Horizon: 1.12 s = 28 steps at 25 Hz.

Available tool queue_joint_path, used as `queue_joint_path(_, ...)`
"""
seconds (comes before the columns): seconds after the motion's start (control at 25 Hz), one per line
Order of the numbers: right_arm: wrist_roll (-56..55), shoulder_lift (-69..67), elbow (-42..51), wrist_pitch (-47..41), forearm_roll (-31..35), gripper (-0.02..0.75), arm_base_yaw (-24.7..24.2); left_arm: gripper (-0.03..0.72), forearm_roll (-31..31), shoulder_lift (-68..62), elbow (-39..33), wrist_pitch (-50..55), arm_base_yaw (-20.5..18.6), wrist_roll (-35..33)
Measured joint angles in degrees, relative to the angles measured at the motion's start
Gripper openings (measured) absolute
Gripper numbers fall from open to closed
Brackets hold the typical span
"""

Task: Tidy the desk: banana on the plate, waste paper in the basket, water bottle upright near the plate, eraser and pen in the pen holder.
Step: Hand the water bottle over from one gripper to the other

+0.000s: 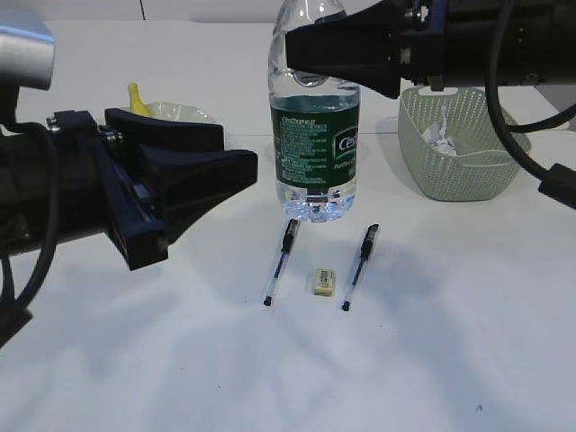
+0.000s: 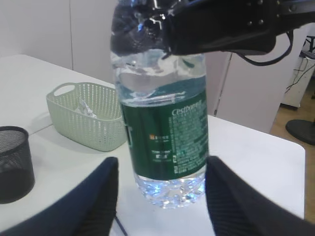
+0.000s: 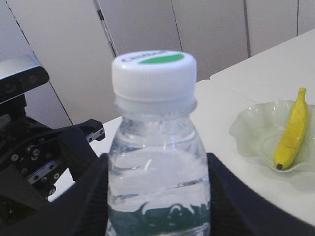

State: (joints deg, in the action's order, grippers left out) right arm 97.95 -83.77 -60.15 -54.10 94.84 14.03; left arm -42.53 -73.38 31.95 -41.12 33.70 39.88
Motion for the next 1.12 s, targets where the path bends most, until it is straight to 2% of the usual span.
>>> queue_joint_path(0.16,0.0,-0.1,0.0,-0.23,0.0,0.381,0.0,0.522,-0.15,-2.56,0.0,-4.27,0.0,0.22)
queue_joint_path(0.24,0.0,-0.1,0.0,-1.18,0.0,0.381,0.0,0.566,1.4,-3.81,0.0,-7.43,0.0,0.22)
queue_joint_path(0.4,0.0,-0.1,0.0,-2.38,-1.17,0.381,0.0,0.587,6.48,-6.02,0.0,-11.4,0.0,0.22)
queue_joint_path(0.56,0.0,-0.1,0.0,-3.06,-1.67,0.381,0.0,0.591,6.7,-8.39,0.0,-13.92,0.0,0.22)
queue_joint_path(0.8,0.0,-0.1,0.0,-5.82,-1.67,0.381,0.13,0.594,6.22,-9.85,0.0,-16.82,0.0,0.22)
queue_joint_path(0.96,0.47,-0.1,0.0,-5.95,-1.79,0.38,2.1,0.657,3.98,-9.85,0.77,-16.8,0.0,0.22)
queue_joint_path(1.12,1.76,-0.1,0.0,-5.83,-1.88,0.38,4.74,0.675,1.11,-9.85,1.92,-16.8,0.0,0.35)
